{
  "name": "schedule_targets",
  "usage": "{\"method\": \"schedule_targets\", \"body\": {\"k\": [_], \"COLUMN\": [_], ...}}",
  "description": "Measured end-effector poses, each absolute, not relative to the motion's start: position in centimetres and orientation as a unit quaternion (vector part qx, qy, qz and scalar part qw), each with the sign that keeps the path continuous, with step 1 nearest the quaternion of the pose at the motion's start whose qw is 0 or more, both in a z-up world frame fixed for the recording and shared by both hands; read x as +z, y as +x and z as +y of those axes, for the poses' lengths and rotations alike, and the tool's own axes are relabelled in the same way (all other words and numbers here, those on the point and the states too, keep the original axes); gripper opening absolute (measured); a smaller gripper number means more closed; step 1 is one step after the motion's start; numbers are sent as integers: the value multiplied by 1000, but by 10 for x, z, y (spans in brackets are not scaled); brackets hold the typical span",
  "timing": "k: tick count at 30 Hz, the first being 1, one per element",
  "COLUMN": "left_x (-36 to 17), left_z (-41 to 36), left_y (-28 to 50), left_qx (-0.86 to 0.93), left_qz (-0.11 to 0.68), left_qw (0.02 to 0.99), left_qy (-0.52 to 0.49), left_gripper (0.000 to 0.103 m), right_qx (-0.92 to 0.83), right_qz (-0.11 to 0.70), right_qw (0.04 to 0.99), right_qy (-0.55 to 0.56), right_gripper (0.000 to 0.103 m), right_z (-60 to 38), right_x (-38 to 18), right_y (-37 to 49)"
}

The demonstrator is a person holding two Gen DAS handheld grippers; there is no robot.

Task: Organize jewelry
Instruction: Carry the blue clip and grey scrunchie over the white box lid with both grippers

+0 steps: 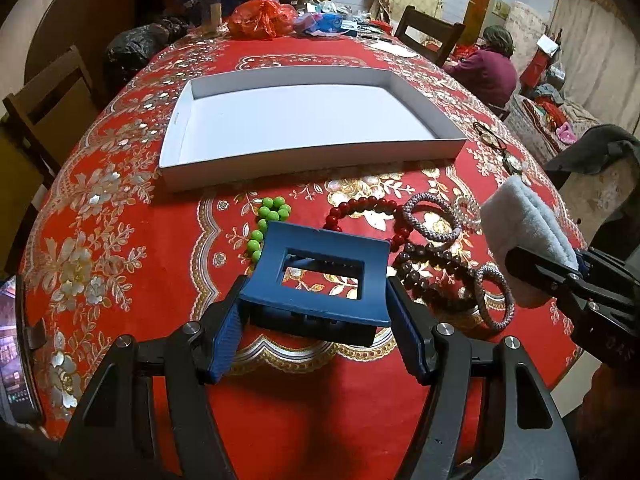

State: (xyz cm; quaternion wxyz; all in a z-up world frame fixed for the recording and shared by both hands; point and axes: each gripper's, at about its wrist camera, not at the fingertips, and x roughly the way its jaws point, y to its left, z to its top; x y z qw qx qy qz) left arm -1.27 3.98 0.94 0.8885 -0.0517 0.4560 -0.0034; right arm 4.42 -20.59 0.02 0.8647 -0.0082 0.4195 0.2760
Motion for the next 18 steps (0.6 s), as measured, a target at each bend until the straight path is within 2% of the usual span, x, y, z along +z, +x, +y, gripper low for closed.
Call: {"method": "schedule_targets", "body": {"k": [18], "left_x": [8], "left_z": [41], "left_y": [-13], "left_qx": [2], "left_qz": [458], "left_qw": [887], "left_qy": [-56], "left_gripper": [66], "right_qx": [266], "right_qz": [427], "right_qw": [864], "right_qy": [-21], "right_gripper": [32], "right_z": [-202], "right_x": [-8], "right_y": [49]}}
